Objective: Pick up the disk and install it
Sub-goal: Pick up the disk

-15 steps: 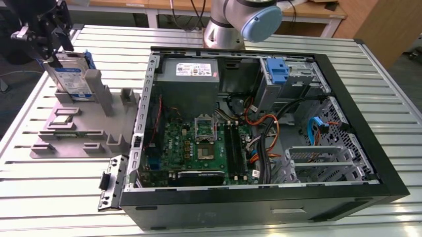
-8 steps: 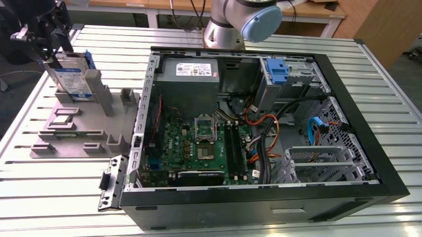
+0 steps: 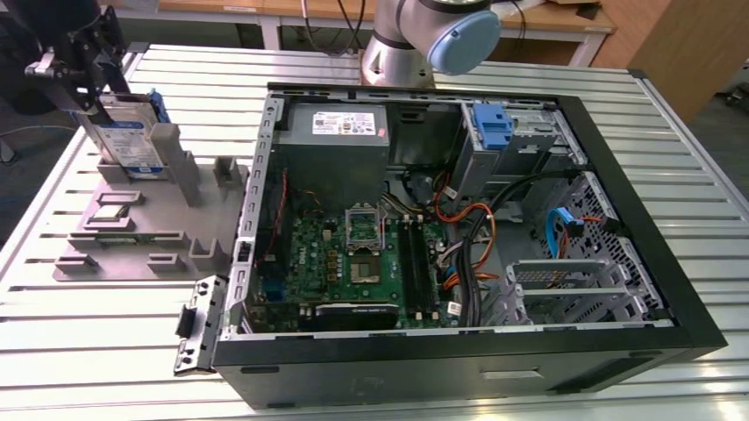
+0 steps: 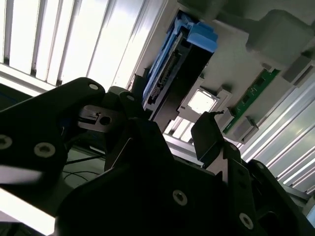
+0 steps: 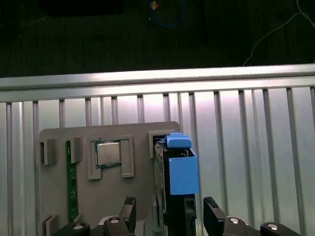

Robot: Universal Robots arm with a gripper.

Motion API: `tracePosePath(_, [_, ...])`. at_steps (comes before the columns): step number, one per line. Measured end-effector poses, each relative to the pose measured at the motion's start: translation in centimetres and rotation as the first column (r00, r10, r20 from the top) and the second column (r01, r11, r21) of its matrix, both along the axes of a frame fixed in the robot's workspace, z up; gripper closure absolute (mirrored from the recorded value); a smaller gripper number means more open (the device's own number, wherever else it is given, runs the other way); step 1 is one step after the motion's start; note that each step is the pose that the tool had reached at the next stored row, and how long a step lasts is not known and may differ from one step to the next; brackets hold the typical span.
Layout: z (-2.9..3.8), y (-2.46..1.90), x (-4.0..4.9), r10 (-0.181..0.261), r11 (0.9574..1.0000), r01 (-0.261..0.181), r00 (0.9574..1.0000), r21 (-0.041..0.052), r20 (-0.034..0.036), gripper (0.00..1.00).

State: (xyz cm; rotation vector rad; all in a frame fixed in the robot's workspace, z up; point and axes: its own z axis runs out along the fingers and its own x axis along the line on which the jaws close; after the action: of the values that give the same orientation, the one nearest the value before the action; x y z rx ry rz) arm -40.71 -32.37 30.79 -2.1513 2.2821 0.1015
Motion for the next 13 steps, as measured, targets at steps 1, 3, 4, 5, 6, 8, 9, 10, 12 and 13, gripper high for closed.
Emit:
tracePosePath(1, [-0.08,0.00,0.00,0.012,0.9999,-0.012,0.9999,0.0000,0.0005,0.35])
tracePosePath(3, [-0.26,0.01,0.00,0.030,0.9996,-0.030,0.9995,-0.0001,0.0020,0.35])
tracePosePath(4, [-0.31,0.01,0.00,0.037,0.9993,-0.037,0.9993,-0.0001,0.0036,0.35])
tracePosePath(5, [-0.35,0.00,-0.01,0.042,0.9991,-0.042,0.9991,0.0001,0.0064,0.35])
tracePosePath(6, [-0.41,0.01,-0.02,0.046,0.9990,-0.046,0.9989,0.0012,0.0107,0.35])
tracePosePath(8, [-0.51,0.01,-0.04,0.052,0.9986,-0.052,0.9985,0.0027,0.0190,0.35])
tracePosePath(9, [-0.56,0.01,-0.05,0.055,0.9985,-0.055,0.9982,0.0030,0.0227,0.35])
tracePosePath(10, [-0.59,0.01,-0.04,0.056,0.9984,-0.057,0.9981,0.0030,0.0251,0.35])
tracePosePath(12, [-0.62,0.01,-0.05,0.058,0.9983,-0.058,0.9980,0.0029,0.0265,0.35])
tracePosePath(13, [-0.62,0.02,-0.05,0.058,0.9983,-0.058,0.9980,0.0029,0.0265,0.35])
